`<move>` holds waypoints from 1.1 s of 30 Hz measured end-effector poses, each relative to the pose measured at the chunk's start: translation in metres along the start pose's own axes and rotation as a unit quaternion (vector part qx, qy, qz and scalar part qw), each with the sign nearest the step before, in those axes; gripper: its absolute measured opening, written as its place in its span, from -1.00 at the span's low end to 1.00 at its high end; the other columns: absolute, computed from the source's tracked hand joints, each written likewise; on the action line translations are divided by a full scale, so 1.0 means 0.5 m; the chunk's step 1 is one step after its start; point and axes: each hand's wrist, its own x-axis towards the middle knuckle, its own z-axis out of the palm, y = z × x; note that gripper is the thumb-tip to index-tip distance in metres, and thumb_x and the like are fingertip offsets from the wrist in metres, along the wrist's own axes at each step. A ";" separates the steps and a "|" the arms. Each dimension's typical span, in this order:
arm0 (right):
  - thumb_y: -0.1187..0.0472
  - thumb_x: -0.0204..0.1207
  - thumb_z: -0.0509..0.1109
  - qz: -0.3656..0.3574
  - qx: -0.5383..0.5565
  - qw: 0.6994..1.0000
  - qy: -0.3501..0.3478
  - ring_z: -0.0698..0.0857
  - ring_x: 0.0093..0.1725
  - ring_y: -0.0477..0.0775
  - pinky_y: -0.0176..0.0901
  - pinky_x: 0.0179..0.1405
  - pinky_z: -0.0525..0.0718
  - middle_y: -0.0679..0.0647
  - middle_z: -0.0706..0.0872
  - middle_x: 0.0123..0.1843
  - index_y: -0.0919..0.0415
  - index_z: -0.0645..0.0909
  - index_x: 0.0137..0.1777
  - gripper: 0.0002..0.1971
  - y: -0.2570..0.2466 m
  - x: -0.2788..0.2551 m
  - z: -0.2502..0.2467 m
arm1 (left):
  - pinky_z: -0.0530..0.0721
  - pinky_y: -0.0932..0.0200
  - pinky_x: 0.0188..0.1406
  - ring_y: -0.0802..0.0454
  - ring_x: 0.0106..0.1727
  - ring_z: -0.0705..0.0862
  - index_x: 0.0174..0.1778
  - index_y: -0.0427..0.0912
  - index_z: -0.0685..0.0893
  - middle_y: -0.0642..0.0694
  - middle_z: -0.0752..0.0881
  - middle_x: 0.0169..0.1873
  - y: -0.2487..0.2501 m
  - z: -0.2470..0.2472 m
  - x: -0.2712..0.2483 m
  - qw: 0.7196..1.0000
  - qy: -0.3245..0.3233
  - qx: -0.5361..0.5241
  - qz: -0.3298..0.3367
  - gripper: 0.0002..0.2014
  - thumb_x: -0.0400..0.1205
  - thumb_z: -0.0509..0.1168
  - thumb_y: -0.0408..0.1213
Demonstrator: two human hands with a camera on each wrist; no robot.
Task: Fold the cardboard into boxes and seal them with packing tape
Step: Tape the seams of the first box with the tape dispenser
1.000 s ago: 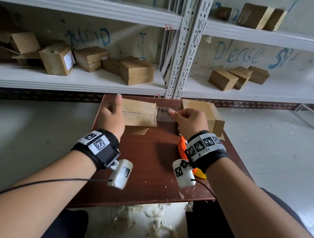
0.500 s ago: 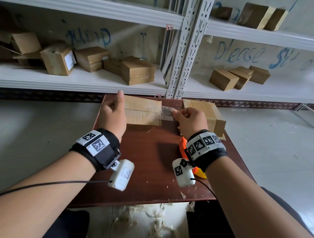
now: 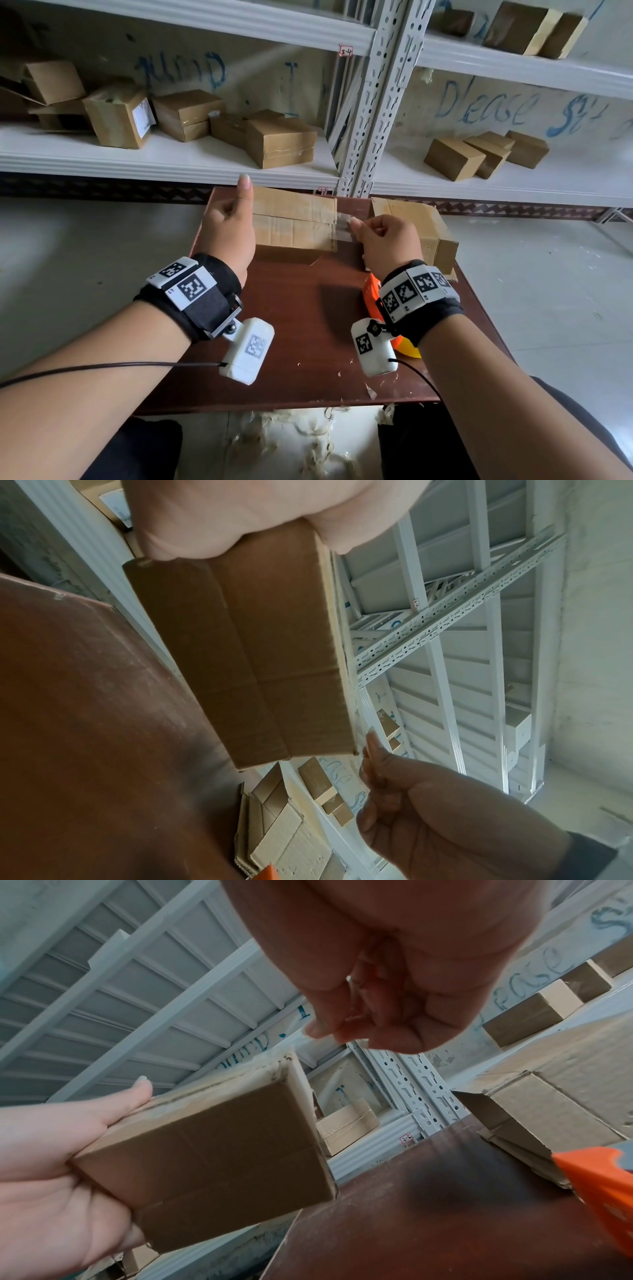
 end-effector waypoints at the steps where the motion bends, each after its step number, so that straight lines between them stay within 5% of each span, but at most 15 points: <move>1: -0.10 0.61 0.54 -0.001 -0.004 1.000 0.000 0.65 -0.37 0.04 0.04 -0.22 0.75 -0.04 0.71 -0.38 0.15 0.77 -0.18 -0.69 -0.001 -0.001 -0.001 | 0.23 0.07 -0.38 -0.02 -0.53 0.18 -0.48 -0.05 0.20 0.06 0.12 -0.57 0.002 0.000 -0.002 1.000 0.000 0.001 -0.005 -0.27 0.54 0.06 0.60; 8: -0.05 0.66 0.50 -0.003 0.004 1.000 0.007 0.62 -0.39 0.00 -0.15 -0.34 0.61 0.00 0.73 -0.36 0.17 0.77 -0.13 -0.71 -0.009 -0.004 0.000 | 0.28 0.08 -0.39 -0.06 -0.39 0.29 -0.18 -0.13 0.41 -0.11 0.23 -0.40 0.021 -0.012 -0.015 0.999 -0.034 0.017 -0.029 -0.30 0.61 0.01 0.56; 12: -0.01 0.68 0.48 -0.009 0.026 0.999 0.032 0.69 -0.31 0.08 0.04 -0.21 0.73 0.07 0.78 -0.28 0.15 0.76 -0.08 -0.76 -0.010 -0.002 0.012 | 0.36 0.07 -0.36 -0.09 -0.37 0.36 -0.17 -0.15 0.45 -0.14 0.31 -0.37 0.027 -0.020 -0.022 0.995 -0.056 0.067 -0.047 -0.25 0.62 -0.11 0.56; 15: -0.03 0.69 0.47 -0.008 0.037 0.999 0.026 0.70 -0.29 0.10 0.09 -0.18 0.76 0.12 0.80 -0.26 0.12 0.75 -0.08 -0.77 -0.011 -0.008 0.023 | 0.45 0.09 -0.34 -0.04 -0.39 0.41 -0.07 0.10 0.67 -0.03 0.47 -0.27 0.024 -0.013 -0.031 0.995 -0.063 0.028 -0.078 -0.37 0.66 -0.10 0.51; 18: -0.04 0.73 0.41 -0.013 0.038 0.999 0.012 0.65 -0.36 0.04 -0.07 -0.29 0.62 0.02 0.72 -0.34 0.12 0.72 -0.08 -0.74 -0.014 -0.015 0.030 | 0.34 0.16 -0.33 -0.03 -0.30 0.35 -0.25 0.32 0.50 -0.10 0.47 -0.20 0.029 -0.001 -0.040 0.988 -0.080 -0.050 -0.121 -0.60 0.72 -0.03 0.42; 19: -0.04 0.74 0.39 -0.017 0.036 0.999 0.013 0.63 -0.38 0.02 -0.12 -0.29 0.56 0.00 0.71 -0.35 0.13 0.73 -0.06 -0.74 -0.015 -0.015 0.032 | 0.36 0.19 -0.31 -0.02 -0.29 0.36 -0.19 0.35 0.53 -0.10 0.49 -0.17 0.028 0.001 -0.038 0.988 -0.080 -0.054 -0.124 -0.63 0.73 -0.03 0.41; 21: -0.04 0.75 0.38 -0.022 0.037 0.999 0.014 0.60 -0.40 0.02 -0.14 -0.30 0.54 0.01 0.70 -0.36 0.14 0.73 -0.03 -0.73 -0.020 -0.017 0.036 | 0.39 0.21 -0.35 0.01 -0.31 0.39 0.28 0.37 0.62 -0.01 0.51 -0.19 0.027 0.001 -0.035 0.988 -0.074 -0.055 -0.126 -0.57 0.73 -0.04 0.40; 23: -0.04 0.74 0.38 -0.028 0.037 0.999 0.017 0.62 -0.40 0.06 -0.07 -0.32 0.60 0.07 0.73 -0.35 0.13 0.74 -0.04 -0.73 -0.019 -0.019 0.038 | 0.43 0.22 -0.33 0.03 -0.22 0.51 0.56 0.29 0.52 0.12 0.52 -0.20 0.026 -0.001 -0.032 0.989 -0.069 -0.049 -0.123 -0.43 0.72 -0.05 0.41; 24: -0.04 0.74 0.39 -0.033 0.042 0.998 0.017 0.65 -0.39 0.11 0.00 -0.31 0.68 0.11 0.75 -0.33 0.13 0.74 -0.05 -0.73 -0.020 -0.022 0.038 | 0.44 0.20 -0.29 0.01 -0.17 0.53 0.50 0.31 0.56 0.15 0.50 -0.21 0.025 -0.003 -0.033 0.988 -0.069 -0.052 -0.126 -0.44 0.70 -0.04 0.44; 27: -0.04 0.73 0.40 -0.034 0.055 0.998 0.019 0.76 -0.27 0.28 0.34 -0.14 0.82 0.18 0.81 -0.25 0.10 0.74 -0.05 -0.75 -0.020 -0.030 0.036 | 0.35 0.10 -0.24 0.11 -0.26 0.38 -0.17 0.35 0.51 0.22 0.32 -0.29 0.025 -0.006 -0.039 0.983 -0.075 -0.091 -0.140 -0.61 0.63 0.01 0.52; 31: 0.01 0.72 0.43 -0.019 0.063 0.998 0.018 0.80 0.04 0.13 0.30 0.13 0.81 0.02 0.78 0.05 0.11 0.69 0.39 -0.67 -0.030 -0.039 0.021 | 0.20 0.10 -0.30 0.22 -0.32 0.23 -0.30 0.36 0.35 0.25 0.28 -0.31 0.023 -0.003 -0.036 0.983 -0.078 -0.098 -0.133 -0.61 0.58 0.05 0.56; 33: 0.05 0.67 0.49 -0.030 0.056 0.997 0.044 0.80 0.06 0.13 0.25 0.14 0.81 0.00 0.76 0.09 0.08 0.70 0.35 -0.70 -0.031 -0.046 0.007 | 0.21 0.13 -0.30 0.29 -0.31 0.26 -0.30 0.37 0.38 0.30 0.33 -0.32 0.028 -0.001 -0.041 0.985 -0.073 -0.105 -0.118 -0.63 0.60 0.08 0.53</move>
